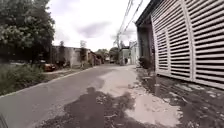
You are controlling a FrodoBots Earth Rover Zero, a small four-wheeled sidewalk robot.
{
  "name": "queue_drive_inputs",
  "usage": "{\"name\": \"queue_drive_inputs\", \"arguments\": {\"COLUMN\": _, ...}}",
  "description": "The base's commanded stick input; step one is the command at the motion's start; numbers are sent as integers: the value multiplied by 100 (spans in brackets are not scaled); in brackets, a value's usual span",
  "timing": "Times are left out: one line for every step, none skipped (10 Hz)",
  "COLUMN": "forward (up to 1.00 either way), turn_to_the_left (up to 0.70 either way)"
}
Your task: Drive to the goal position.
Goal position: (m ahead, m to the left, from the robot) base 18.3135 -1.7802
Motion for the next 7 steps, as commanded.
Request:
{"name": "queue_drive_inputs", "arguments": {"forward": 50, "turn_to_the_left": 0}}
{"name": "queue_drive_inputs", "arguments": {"forward": 50, "turn_to_the_left": 0}}
{"name": "queue_drive_inputs", "arguments": {"forward": 50, "turn_to_the_left": 0}}
{"name": "queue_drive_inputs", "arguments": {"forward": 50, "turn_to_the_left": 0}}
{"name": "queue_drive_inputs", "arguments": {"forward": 50, "turn_to_the_left": 0}}
{"name": "queue_drive_inputs", "arguments": {"forward": 50, "turn_to_the_left": 0}}
{"name": "queue_drive_inputs", "arguments": {"forward": 50, "turn_to_the_left": 0}}
